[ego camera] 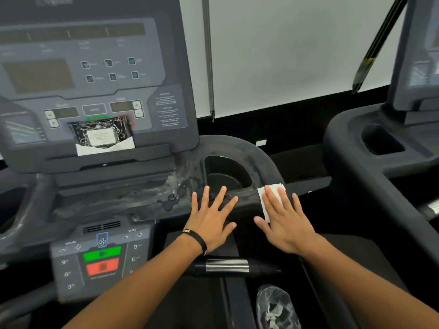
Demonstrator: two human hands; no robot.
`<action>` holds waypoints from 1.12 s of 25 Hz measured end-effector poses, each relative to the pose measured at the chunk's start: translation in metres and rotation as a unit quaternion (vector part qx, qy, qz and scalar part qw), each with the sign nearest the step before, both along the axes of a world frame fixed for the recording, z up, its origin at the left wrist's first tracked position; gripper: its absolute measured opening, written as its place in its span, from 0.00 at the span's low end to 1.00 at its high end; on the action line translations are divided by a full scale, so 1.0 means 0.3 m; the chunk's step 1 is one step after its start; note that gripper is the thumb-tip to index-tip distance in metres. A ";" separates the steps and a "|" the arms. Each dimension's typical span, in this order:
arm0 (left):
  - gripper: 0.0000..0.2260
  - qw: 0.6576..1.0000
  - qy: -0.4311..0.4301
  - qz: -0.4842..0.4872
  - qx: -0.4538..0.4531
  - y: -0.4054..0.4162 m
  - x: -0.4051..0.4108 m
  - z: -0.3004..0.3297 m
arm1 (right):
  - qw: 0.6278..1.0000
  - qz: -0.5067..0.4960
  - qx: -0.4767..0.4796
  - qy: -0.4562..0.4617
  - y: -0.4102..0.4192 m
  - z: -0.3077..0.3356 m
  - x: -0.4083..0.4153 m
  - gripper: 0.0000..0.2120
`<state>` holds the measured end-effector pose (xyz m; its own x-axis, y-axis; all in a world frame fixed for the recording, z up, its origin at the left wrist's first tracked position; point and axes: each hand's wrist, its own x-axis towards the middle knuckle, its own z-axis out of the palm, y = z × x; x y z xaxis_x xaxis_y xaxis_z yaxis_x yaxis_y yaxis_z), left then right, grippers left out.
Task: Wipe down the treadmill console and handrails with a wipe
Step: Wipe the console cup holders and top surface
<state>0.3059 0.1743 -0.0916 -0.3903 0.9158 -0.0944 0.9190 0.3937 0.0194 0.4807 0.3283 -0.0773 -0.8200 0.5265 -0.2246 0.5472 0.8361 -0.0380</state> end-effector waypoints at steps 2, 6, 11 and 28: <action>0.29 1.000 -0.005 0.027 -0.004 -0.002 0.003 0.014 | 1.000 0.001 -0.017 0.009 0.075 -0.008 -0.109 0.38; 0.28 0.999 -0.007 0.046 -0.012 -0.013 -0.022 0.025 | 0.998 0.016 -0.052 0.016 0.206 0.000 -0.282 0.37; 0.26 0.999 -0.006 0.038 -0.018 0.000 -0.058 0.034 | 0.996 0.049 -0.072 0.014 0.313 0.025 -0.486 0.34; 0.23 0.996 -0.047 0.079 0.009 -0.108 -0.150 0.061 | 0.997 -0.061 -0.040 0.037 -0.021 -0.002 0.034 0.36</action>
<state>0.2609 0.1419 -0.0734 -0.5194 0.8458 -0.1217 0.8399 0.5316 0.1096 0.4910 0.3219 -0.0779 -0.7667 0.6062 -0.2111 0.6380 0.7560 -0.1462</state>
